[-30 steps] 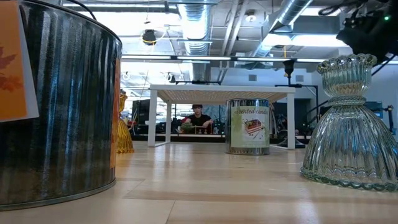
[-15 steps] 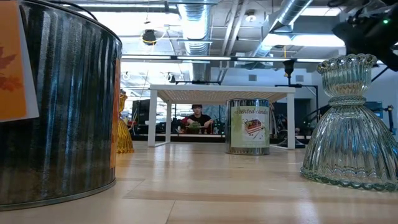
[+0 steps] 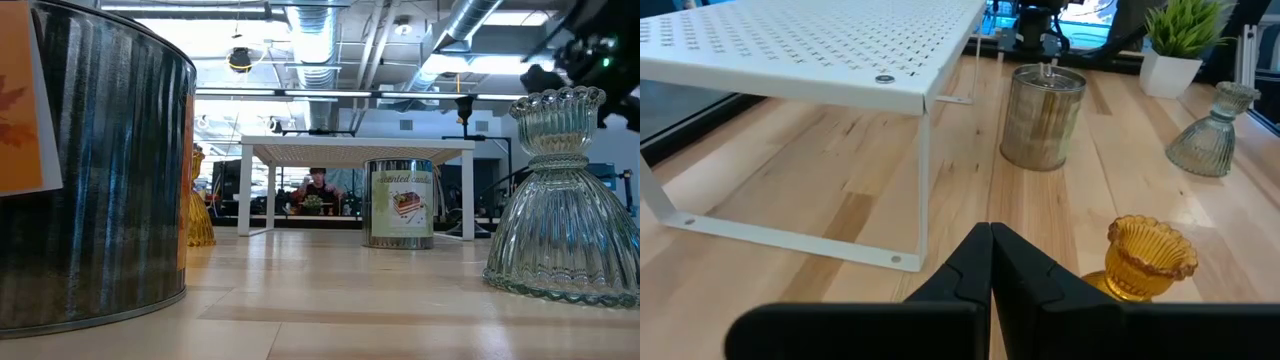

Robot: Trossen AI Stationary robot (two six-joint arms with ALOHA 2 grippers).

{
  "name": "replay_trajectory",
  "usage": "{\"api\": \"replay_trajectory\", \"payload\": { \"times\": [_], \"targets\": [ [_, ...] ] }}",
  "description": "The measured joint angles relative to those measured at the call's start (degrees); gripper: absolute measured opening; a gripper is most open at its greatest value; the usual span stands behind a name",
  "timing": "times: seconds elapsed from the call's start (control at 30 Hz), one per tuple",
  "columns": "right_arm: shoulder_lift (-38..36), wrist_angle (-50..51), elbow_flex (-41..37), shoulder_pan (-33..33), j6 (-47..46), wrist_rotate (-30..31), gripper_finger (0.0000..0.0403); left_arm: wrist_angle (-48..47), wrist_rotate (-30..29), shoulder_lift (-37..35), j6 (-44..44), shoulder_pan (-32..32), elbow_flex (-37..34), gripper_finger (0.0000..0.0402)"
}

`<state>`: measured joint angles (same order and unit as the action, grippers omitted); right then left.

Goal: Pick & Place candle stick holders
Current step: Put the right black candle holder on the shelf

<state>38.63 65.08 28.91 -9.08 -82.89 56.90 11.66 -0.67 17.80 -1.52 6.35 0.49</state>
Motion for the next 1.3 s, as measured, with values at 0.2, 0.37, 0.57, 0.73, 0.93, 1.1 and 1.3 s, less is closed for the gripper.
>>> {"api": "replay_trajectory", "payload": {
  "times": [0.2, 0.37, 0.57, 0.73, 0.93, 1.1, 1.3],
  "targets": [
    [2.25, -1.56, -1.61, -0.94, -4.18, -1.64, 0.0, 0.4, 0.0, -0.07, -0.01, 0.0, 0.0, 0.0006],
    [2.3, -1.81, -1.61, -1.45, -3.89, -4.45, 0.0, 0.87, 0.0, -0.07, 0.0, 0.0, 0.0, 0.0006],
    [2.3, -1.51, -1.61, -1.36, -2.27, -4.76, 0.0025, 1.27, 0.02, -0.04, -0.02, 0.0, 0.0, 0.0006],
    [2.3, -1.51, -1.61, -1.36, -2.25, -6.4, 0.0083, 1.27, 0.0, -0.04, -0.02, 0.0, 0.0, 0.0006],
    [3.83, -1.13, -1.62, 0.35, -4.98, -5.56, 0.0164, 1.27, 0.0, -0.04, -0.02, 0.0, 0.0, 0.0006],
    [7.17, -2.06, -1.62, 4.06, -5.07, -0.78, 0.0216, 1.29, 0.0, -0.04, -0.02, 0.0, 0.0, 0.0006],
    [11.27, -2.8, -1.62, 8.48, -5.07, 6.54, 0.0239, 1.29, 0.01, -0.04, -0.02, 0.0, 0.0, 0.0006]
  ]
}}
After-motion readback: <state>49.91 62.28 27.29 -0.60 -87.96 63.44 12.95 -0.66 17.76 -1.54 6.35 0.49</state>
